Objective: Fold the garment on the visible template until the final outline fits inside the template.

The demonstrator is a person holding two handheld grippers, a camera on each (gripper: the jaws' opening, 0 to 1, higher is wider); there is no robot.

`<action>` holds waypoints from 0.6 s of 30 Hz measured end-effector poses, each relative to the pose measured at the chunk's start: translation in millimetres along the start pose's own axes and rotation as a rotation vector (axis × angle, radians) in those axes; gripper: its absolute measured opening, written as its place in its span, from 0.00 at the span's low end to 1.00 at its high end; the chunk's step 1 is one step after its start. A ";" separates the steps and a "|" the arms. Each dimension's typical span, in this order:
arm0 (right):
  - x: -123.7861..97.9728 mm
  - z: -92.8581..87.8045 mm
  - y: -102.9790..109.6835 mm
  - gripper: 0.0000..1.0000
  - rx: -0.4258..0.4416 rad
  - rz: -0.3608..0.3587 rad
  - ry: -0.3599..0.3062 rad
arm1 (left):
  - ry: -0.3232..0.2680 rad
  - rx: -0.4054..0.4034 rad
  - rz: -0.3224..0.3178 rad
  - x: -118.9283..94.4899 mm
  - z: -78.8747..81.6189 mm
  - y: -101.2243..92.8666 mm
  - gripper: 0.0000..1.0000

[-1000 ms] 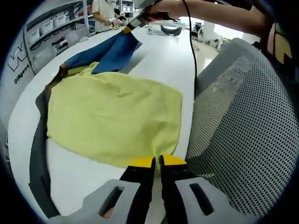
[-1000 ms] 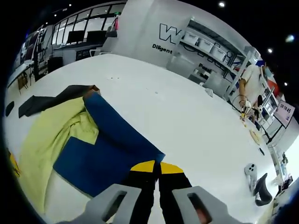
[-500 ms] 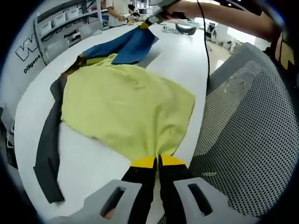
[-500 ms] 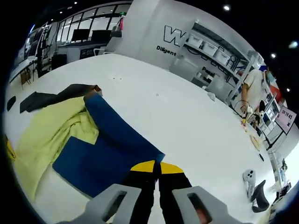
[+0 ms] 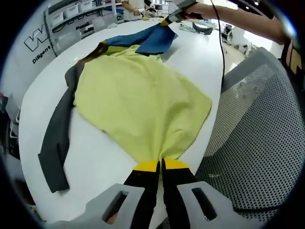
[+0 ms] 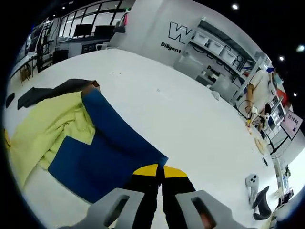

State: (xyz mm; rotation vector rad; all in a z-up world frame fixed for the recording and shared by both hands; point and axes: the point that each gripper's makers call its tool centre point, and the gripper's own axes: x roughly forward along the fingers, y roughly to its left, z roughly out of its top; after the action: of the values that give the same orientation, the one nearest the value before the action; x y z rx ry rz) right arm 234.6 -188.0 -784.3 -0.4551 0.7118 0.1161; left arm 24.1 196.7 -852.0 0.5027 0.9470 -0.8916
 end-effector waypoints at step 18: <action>14.5 -17.1 -12.3 0.00 -0.037 -0.007 0.061 | 0.012 -0.052 0.061 -12.3 -18.5 22.1 0.05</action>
State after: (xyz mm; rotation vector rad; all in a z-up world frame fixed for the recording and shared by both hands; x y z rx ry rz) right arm 238.4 -207.3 -800.6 -0.4985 0.7690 0.1089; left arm 30.2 227.3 -851.0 0.4904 0.9588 -0.8082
